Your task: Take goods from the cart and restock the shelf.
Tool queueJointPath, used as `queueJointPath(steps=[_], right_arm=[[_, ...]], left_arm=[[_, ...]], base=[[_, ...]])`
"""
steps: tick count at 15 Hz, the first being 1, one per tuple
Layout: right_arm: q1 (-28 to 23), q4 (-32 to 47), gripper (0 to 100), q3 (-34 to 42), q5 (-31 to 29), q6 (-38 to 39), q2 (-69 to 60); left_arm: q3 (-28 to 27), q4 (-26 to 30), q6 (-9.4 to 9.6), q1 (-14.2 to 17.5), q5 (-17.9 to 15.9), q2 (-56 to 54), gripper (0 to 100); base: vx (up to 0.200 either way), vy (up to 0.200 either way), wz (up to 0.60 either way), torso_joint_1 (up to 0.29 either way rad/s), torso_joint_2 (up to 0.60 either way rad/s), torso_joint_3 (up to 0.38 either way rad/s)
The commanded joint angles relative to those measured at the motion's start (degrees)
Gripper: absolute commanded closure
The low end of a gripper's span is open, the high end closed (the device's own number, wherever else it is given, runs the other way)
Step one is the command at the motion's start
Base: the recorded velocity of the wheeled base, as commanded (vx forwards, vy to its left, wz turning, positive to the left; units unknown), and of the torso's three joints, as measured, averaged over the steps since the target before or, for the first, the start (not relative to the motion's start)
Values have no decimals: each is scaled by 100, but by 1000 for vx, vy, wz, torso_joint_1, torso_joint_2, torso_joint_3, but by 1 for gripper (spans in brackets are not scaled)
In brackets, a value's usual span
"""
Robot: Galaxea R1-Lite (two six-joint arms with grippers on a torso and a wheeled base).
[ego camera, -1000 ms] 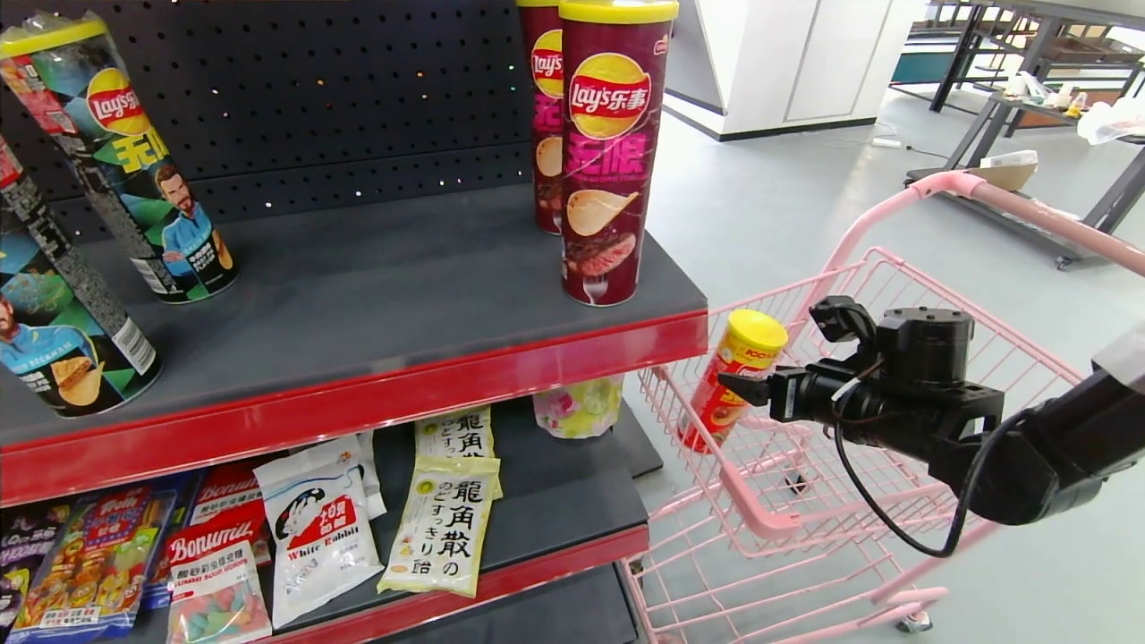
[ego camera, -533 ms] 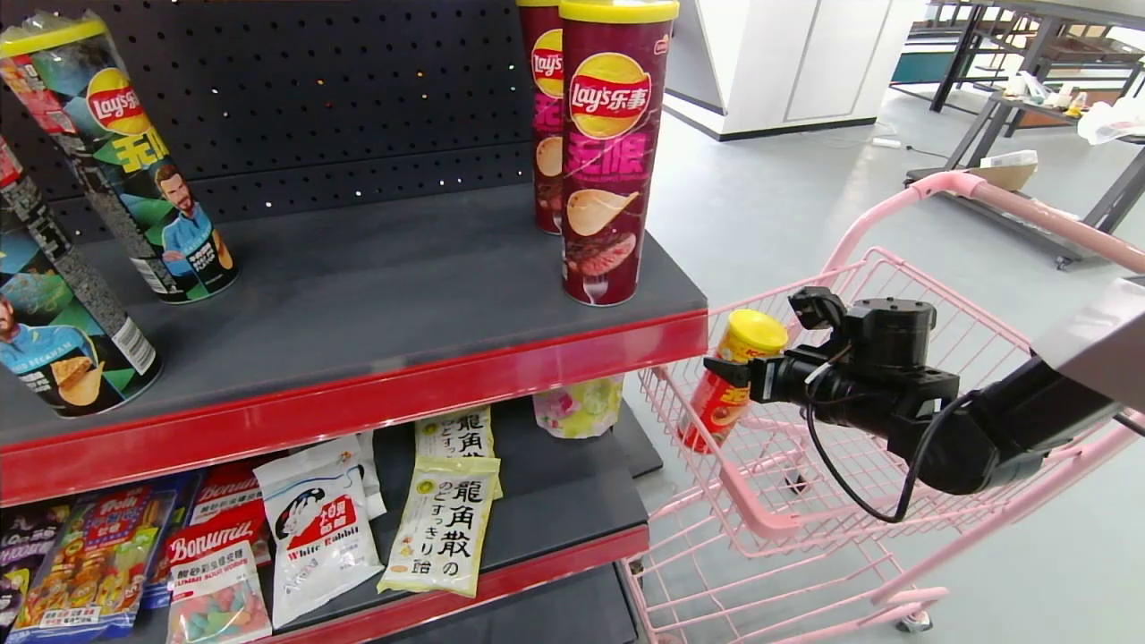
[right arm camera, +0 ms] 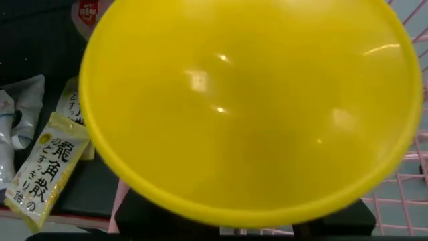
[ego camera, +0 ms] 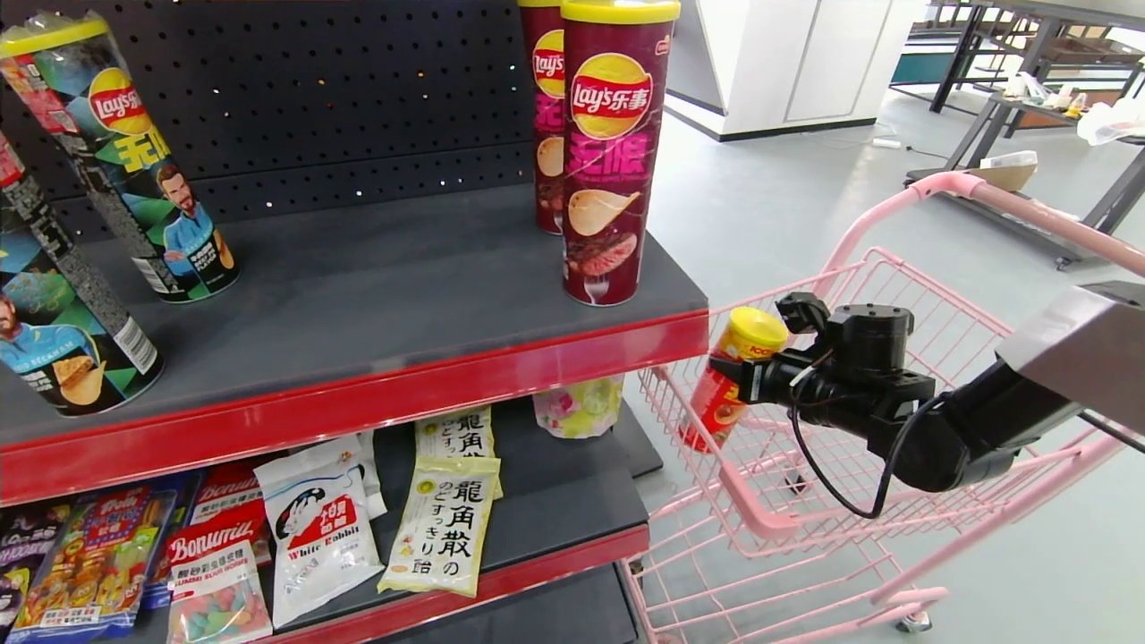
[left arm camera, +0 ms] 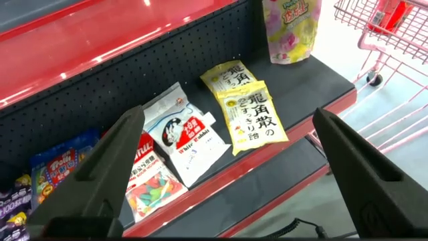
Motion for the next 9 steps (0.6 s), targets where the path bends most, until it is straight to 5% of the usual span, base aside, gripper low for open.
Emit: queueJointPath(steps=[1,9], right_arm=[[31,139,100,251,-22,-60,-987],[-418,3646,100,374,-893,-728,-4705]], left_arm=[[-98,-18,3,0,-13,186,0],[-423,-193,30,-9,-356,890,0]], base=[[0,0,0,0,0,0],[0,0,0,0,0,0]])
